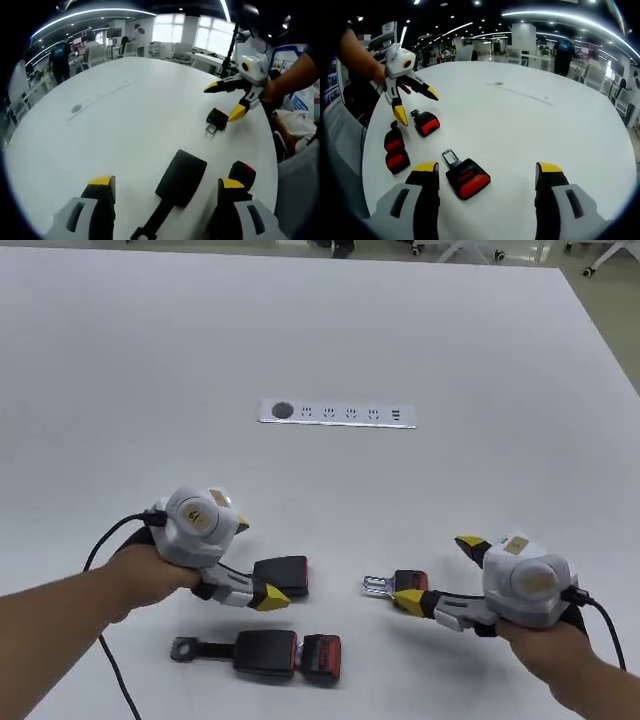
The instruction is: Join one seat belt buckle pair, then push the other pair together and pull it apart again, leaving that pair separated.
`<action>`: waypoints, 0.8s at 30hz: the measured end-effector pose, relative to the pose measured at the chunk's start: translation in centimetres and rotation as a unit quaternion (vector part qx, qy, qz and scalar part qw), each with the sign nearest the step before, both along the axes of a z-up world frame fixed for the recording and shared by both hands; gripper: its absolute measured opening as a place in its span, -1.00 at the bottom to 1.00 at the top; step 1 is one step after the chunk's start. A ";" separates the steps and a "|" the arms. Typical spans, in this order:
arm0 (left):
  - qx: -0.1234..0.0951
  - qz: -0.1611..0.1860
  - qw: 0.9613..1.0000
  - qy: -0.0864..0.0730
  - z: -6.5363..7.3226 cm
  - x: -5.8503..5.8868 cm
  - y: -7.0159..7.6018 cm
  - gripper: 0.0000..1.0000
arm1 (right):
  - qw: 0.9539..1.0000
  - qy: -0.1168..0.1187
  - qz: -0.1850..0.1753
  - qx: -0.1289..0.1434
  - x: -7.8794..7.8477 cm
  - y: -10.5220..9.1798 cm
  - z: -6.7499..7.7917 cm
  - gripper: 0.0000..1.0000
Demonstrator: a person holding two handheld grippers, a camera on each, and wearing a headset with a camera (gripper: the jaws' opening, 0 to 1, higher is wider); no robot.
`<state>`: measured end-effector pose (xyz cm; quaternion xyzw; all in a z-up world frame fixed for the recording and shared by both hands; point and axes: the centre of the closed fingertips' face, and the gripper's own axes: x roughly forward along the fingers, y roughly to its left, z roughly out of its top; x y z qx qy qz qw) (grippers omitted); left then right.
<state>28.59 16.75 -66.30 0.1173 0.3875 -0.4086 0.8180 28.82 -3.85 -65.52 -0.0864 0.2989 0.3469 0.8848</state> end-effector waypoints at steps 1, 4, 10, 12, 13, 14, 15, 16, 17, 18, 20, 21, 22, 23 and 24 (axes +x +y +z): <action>-0.004 0.013 1.000 -0.007 0.5 0.0 0.1 0.75 | 1.000 -0.002 -0.007 0.004 -0.2 0.3 0.2 0.62; -0.020 0.048 0.999 -0.016 1.1 -0.2 0.4 0.80 | 1.000 -0.013 -0.020 0.007 -0.4 0.6 0.5 0.64; -0.023 0.074 0.997 -0.023 1.8 -2.1 0.5 0.90 | 0.999 -0.020 -0.047 0.015 -1.7 0.9 1.1 0.70; -0.023 0.082 0.996 -0.026 2.0 -2.4 0.9 0.92 | 0.998 -0.024 -0.053 0.016 -1.9 0.8 1.4 0.74; -0.023 0.086 0.996 -0.031 2.1 -2.3 1.3 0.92 | 0.998 -0.027 -0.059 0.014 -1.9 0.5 1.5 0.77; -0.027 0.092 0.995 -0.040 2.4 -2.4 1.4 0.93 | 0.997 -0.029 -0.064 0.015 -1.9 0.3 1.6 0.79; -0.029 0.096 0.994 -0.043 2.6 -2.6 1.6 0.95 | 0.997 -0.031 -0.068 0.016 -2.0 0.2 1.7 0.79; -0.030 0.104 0.993 -0.041 2.6 -2.7 1.9 0.97 | 0.997 -0.031 -0.071 0.017 -2.4 0.3 1.7 0.79; -0.029 0.106 0.993 -0.041 2.5 -2.8 2.3 1.00 | 0.997 -0.030 -0.073 0.018 -2.5 0.2 1.8 0.80; -0.031 0.105 0.993 -0.042 2.6 -3.1 2.5 0.99 | 0.996 -0.029 -0.076 0.019 -2.9 0.2 1.9 0.81; -0.040 0.107 0.993 -0.037 2.6 -3.7 2.7 1.00 | 0.996 -0.026 -0.086 0.024 -3.2 0.0 2.0 0.85; -0.041 0.108 0.993 -0.037 2.6 -4.0 2.8 1.00 | 0.995 -0.027 -0.091 0.027 -3.6 0.0 2.3 0.86; -0.043 0.110 0.992 -0.039 2.6 -4.3 3.2 1.00 | 0.995 -0.029 -0.094 0.029 -4.0 0.0 2.4 0.86; -0.044 0.111 0.992 -0.041 2.6 -4.5 3.3 1.00 | 0.995 -0.031 -0.095 0.030 -4.1 -0.1 2.5 0.85; -0.044 0.112 0.992 -0.042 2.7 -4.6 3.4 1.00 | 0.994 -0.032 -0.096 0.029 -4.1 -0.2 2.4 0.86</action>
